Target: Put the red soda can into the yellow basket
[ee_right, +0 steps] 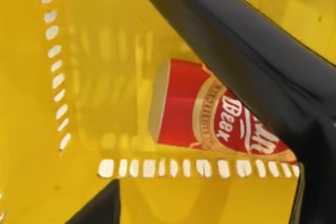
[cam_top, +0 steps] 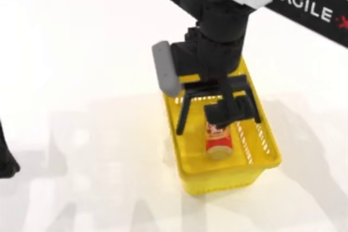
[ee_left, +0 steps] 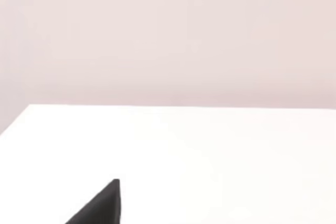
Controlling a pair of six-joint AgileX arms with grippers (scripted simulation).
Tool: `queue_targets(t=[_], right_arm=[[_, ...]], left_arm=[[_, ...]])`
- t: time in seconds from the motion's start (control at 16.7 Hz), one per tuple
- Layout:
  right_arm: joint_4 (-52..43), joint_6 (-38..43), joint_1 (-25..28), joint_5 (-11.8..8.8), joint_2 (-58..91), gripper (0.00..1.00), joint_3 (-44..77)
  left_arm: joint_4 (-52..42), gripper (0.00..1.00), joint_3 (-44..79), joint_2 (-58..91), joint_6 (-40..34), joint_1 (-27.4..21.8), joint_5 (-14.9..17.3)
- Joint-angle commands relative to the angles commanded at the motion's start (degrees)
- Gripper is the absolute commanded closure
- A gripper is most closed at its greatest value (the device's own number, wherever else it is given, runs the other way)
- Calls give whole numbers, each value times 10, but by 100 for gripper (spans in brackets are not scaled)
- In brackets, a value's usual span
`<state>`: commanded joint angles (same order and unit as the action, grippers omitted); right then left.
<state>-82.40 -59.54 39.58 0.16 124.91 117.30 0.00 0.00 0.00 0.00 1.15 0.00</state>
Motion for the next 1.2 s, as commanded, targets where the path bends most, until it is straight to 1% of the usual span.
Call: queue_targets(t=[0.24,1.02,1.08,1.2], right_arm=[[4,0,0,0,-1,0,-4],[4,0,0,0,-1,98,-4],[4,0,0,0,-1,100,-4],[4,0,0,0,-1,100,-4]], left_arm=[[0,0,0,0,0,0,0],[0,0,0,0,0,0,0],[0,0,0,0,0,0,0],[0,0,0,0,0,0,0]])
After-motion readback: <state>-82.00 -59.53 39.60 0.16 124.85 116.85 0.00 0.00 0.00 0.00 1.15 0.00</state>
